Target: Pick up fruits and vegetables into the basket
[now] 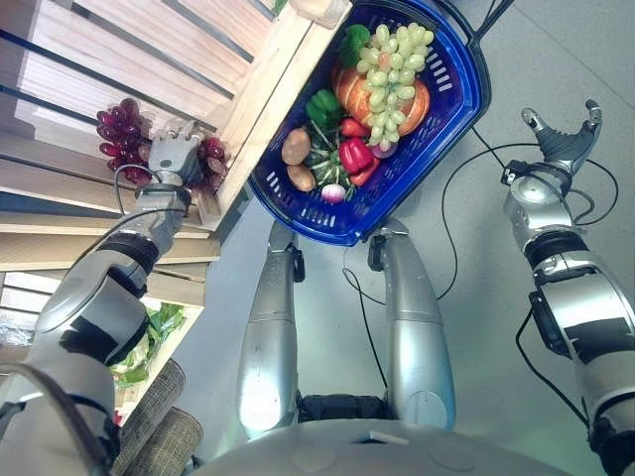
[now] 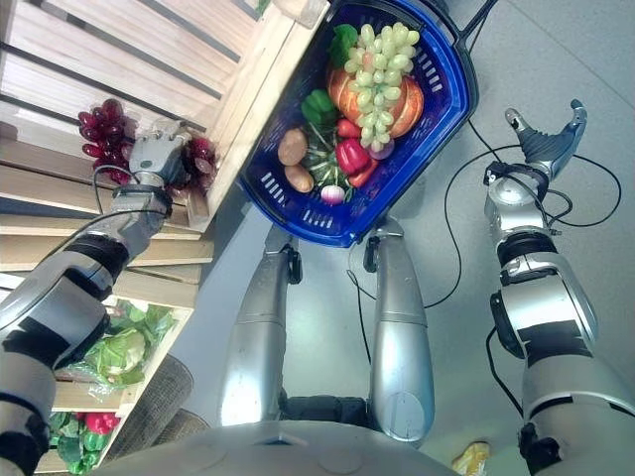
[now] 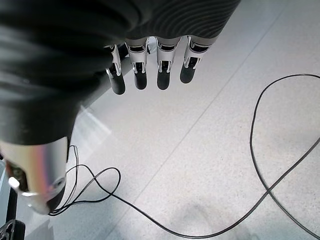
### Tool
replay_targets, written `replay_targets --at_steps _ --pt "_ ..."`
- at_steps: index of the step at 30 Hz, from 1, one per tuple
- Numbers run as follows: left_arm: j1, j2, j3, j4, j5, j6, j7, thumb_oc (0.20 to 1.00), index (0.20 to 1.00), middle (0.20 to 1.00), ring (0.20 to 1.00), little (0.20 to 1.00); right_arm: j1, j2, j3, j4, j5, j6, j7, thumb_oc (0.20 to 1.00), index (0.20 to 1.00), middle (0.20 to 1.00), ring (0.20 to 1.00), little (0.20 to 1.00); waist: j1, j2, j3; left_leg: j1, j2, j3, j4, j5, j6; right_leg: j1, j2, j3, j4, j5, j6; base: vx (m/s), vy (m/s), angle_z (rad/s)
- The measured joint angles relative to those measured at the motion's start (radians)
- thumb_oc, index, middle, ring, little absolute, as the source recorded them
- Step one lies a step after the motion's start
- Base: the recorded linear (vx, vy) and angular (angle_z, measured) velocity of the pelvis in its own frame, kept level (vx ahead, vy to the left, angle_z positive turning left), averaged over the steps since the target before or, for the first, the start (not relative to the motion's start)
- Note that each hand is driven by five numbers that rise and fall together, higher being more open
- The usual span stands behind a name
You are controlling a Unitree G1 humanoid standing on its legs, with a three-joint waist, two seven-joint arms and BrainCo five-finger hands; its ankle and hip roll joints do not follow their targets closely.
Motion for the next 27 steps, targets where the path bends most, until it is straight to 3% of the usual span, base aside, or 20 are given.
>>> replay_targets --at_steps 3,6,14,21,27 --pt "0.016 -0.003 0.176 -0.002 -0.281 -0.067 -0.071 0.2 0.2 0.2 0.2 0.2 0.036 0.0 -0.009 -0.065 -0.023 0.0 -0.01 1.0 1.0 1.0 1.0 1.0 -0.007 0.0 0.0 0.002 0.0 0.0 -0.001 0.001 -0.001 0.003 0.0 0.0 0.0 0.005 -0.007 0.0 0.0 0.0" --pt "0.067 -0.005 0.264 -0.047 -0.481 -0.132 -0.136 0.2 0.2 0.2 0.2 0.2 0.066 0.007 -0.016 -0.097 -0.027 0.0 -0.017 1.0 1.0 1.0 1.0 1.0 -0.007 0.0 0.0 0.014 -0.001 -0.001 -0.005 0.0 -0.001 0.017 0.0 -0.003 -0.003 0.005 -0.008 0.0 0.0 0.0" --pt "0.12 -0.033 0.346 -0.23 -0.837 -0.241 -0.239 0.2 0.2 0.2 0.2 0.2 0.101 0.032 -0.026 -0.222 -0.095 -0.001 -0.017 1.0 1.0 1.0 1.0 1.0 0.017 -0.001 0.001 0.033 -0.001 -0.001 -0.009 -0.001 0.001 0.032 0.004 0.002 -0.009 0.002 -0.001 0.0 0.0 0.0" --pt "0.098 -0.045 0.406 -0.303 -0.974 -0.329 -0.297 0.2 0.2 0.2 0.2 0.2 0.136 0.037 0.007 -0.371 -0.171 -0.002 -0.017 1.0 1.0 1.0 1.0 1.0 0.013 -0.003 0.002 0.033 -0.002 0.001 -0.009 0.0 0.0 0.032 0.005 0.006 -0.008 0.008 -0.007 0.0 0.0 0.0" --pt "0.061 -0.045 0.397 -0.304 -0.843 -0.33 -0.249 0.2 0.2 0.2 0.2 0.2 0.125 0.035 0.024 -0.395 -0.179 -0.002 -0.016 1.0 1.0 1.0 1.0 1.0 0.01 -0.003 0.002 0.036 -0.001 0.004 -0.01 0.0 0.0 0.032 0.003 0.009 -0.006 0.008 -0.007 0.0 0.0 0.0"
